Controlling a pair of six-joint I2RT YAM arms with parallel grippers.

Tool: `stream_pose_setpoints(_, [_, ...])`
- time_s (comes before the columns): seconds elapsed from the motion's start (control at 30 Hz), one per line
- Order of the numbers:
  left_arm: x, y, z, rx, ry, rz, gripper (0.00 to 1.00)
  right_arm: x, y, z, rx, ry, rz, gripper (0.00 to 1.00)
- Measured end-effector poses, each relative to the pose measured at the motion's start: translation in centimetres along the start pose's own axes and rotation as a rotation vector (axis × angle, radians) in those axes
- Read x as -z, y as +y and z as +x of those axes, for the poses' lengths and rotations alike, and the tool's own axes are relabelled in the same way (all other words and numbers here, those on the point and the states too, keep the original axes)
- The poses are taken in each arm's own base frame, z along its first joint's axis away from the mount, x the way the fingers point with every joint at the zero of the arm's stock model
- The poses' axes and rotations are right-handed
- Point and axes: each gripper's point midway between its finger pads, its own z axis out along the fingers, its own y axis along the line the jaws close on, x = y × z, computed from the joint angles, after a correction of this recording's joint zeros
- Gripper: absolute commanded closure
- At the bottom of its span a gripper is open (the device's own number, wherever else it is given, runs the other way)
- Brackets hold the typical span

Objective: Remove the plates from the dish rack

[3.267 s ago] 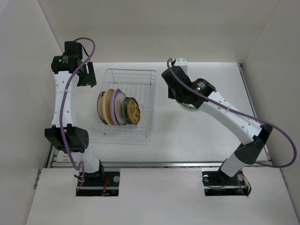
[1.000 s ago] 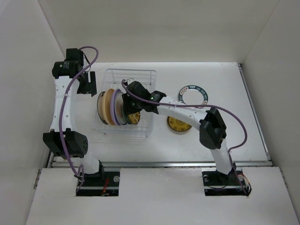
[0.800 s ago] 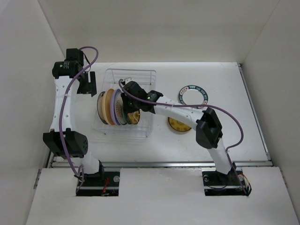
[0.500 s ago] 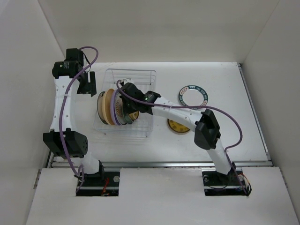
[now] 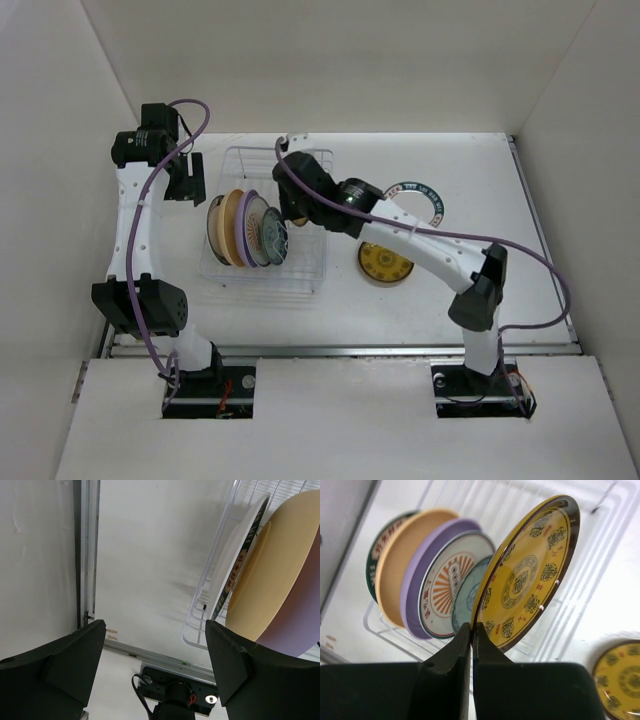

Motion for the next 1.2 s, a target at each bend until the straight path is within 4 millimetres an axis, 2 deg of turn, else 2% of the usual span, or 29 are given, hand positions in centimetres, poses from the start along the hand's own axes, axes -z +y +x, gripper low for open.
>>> stream_pose_setpoints(0.1, [0.0, 0.0, 0.0, 0.000, 0.000, 0.000, 0.22, 2.7, -1.5, -2.9, -0.020, -0.072, 0.036, 1.00])
stream_pose_setpoints(0.2, [0.0, 0.0, 0.0, 0.000, 0.000, 0.000, 0.22, 5.0, -3.3, -4.9, -0.034, -0.124, 0.085, 1.00])
stream_pose_setpoints(0.33, [0.0, 0.0, 0.0, 0.000, 0.000, 0.000, 0.22, 6.9, -6.5, -5.0, -0.019, -0.117, 0.178, 1.00])
stream_pose_setpoints(0.43, [0.0, 0.0, 0.0, 0.000, 0.000, 0.000, 0.22, 6.6, -10.2, -2.3, 0.012, -0.034, 0.279, 1.00])
stream_pose_setpoints(0.5, [0.0, 0.0, 0.0, 0.000, 0.000, 0.000, 0.22, 5.6, -13.1, 1.5, 0.048, 0.074, 0.359, 1.00])
stream_pose_setpoints(0.6, [0.0, 0.0, 0.0, 0.000, 0.000, 0.000, 0.22, 3.7, -17.0, 8.3, 0.115, 0.271, 0.476, 1.00])
stream_pose_setpoints(0.67, [0.0, 0.0, 0.0, 0.000, 0.000, 0.000, 0.22, 2.5, -18.3, 12.4, 0.163, 0.389, 0.523, 1.00])
stream_pose_setpoints(0.73, [0.0, 0.0, 0.0, 0.000, 0.000, 0.000, 0.22, 1.6, -18.8, 15.1, 0.191, 0.464, 0.546, 1.00])
stream_pose_setpoints(0.83, [0.0, 0.0, 0.0, 0.000, 0.000, 0.000, 0.22, 0.5, -19.0, 16.8, 0.201, 0.509, 0.558, 1.00])
stream_pose_setpoints(1.13, [-0.3, 0.0, 0.3, -0.003, 0.011, -0.002, 0.22, 0.0, -18.6, 17.5, 0.168, 0.530, 0.528, 1.00])
stream_pose_setpoints(1.2, [-0.3, 0.0, 0.4, -0.004, 0.015, -0.004, 0.22, -0.1, -18.5, 17.8, 0.168, 0.541, 0.526, 0.94])
